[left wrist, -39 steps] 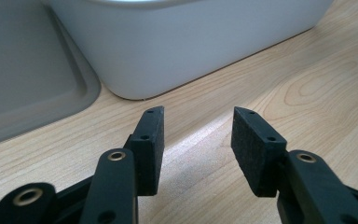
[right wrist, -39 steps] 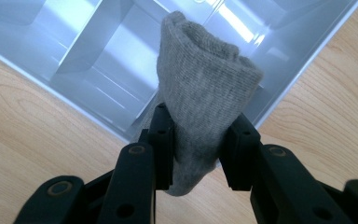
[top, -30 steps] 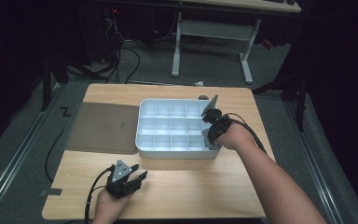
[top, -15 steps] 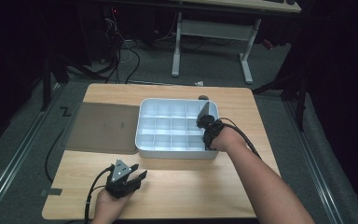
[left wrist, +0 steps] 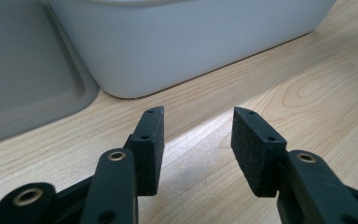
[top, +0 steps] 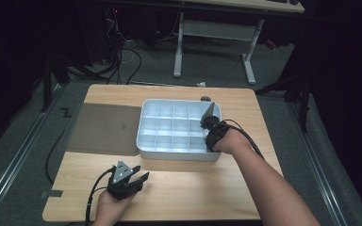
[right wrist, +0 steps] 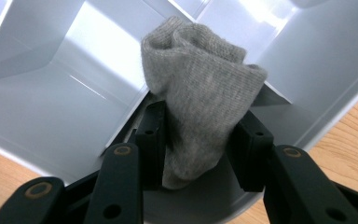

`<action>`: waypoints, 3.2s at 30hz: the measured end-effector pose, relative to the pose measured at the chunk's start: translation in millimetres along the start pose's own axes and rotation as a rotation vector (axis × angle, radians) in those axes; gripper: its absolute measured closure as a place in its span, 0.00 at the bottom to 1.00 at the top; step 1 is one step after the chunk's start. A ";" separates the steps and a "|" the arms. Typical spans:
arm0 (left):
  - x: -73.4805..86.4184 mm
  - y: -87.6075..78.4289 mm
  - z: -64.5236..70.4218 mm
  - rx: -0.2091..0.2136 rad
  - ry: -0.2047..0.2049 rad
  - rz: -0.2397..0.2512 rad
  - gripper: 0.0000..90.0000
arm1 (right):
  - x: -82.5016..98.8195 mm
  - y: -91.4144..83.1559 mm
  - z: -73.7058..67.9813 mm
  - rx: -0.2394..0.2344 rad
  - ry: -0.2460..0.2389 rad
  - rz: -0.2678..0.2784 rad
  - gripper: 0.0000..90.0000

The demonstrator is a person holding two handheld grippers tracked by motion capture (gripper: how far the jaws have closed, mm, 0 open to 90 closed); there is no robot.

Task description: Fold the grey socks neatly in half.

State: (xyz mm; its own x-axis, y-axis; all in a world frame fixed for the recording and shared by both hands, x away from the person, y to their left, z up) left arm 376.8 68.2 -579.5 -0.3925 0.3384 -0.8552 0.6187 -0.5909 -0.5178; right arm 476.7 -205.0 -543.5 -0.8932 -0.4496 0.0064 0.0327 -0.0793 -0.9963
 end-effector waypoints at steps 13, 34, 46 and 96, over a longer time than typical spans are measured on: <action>0.3 0.9 0.4 0.003 0.000 -0.003 0.61 | 1.6 -13.3 3.3 -0.029 0.017 0.026 0.60; 2.9 4.0 3.4 0.013 0.008 -0.015 0.61 | -15.3 3.5 6.5 0.070 0.030 -0.017 0.92; 3.2 3.9 3.3 0.017 0.009 -0.018 0.61 | -16.7 24.6 1.2 0.071 0.031 -0.067 0.91; 2.8 5.0 2.2 0.019 0.006 -0.016 0.61 | 8.3 -15.2 0.8 -0.005 0.047 0.055 0.86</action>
State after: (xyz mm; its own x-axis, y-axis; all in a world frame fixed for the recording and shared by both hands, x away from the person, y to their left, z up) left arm 377.4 64.6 -584.5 -0.3980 0.3528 -0.8468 0.5992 -0.5990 -0.5311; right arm 469.2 -208.3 -528.3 -0.9103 -0.4105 -0.0526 0.0807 -0.0514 -0.9954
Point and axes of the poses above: each handheld gripper's, and its own axes: y roughly forward along the jaws, x roughly out of its underside, z roughly to its right, the point moved 10 cm from there along y, roughly forward along the jaws, and after that the axes turned 5 degrees about y, right-handed, at the moved point
